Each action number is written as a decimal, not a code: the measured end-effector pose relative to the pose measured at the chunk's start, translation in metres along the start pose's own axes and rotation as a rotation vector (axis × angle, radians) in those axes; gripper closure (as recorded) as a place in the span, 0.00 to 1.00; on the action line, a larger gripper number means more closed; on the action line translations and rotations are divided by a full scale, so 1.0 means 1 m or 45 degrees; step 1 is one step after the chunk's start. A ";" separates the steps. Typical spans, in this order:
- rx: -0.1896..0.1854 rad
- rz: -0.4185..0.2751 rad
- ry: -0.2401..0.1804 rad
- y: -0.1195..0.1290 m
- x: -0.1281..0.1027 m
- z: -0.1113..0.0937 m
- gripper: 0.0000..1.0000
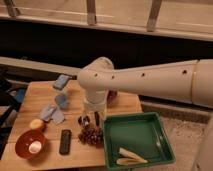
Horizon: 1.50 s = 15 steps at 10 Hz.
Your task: Wipe tray with eraser
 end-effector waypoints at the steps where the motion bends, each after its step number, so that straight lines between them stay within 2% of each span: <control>1: -0.009 -0.037 0.016 0.021 0.000 0.011 0.35; 4: -0.069 -0.114 0.031 0.070 0.008 0.026 0.35; 7: -0.059 -0.111 0.026 0.065 0.006 0.026 0.35; 10: -0.074 -0.134 0.042 0.071 0.007 0.031 0.35; 13: -0.081 -0.232 0.095 0.117 0.011 0.058 0.35; 15: -0.068 -0.299 0.146 0.140 0.019 0.085 0.35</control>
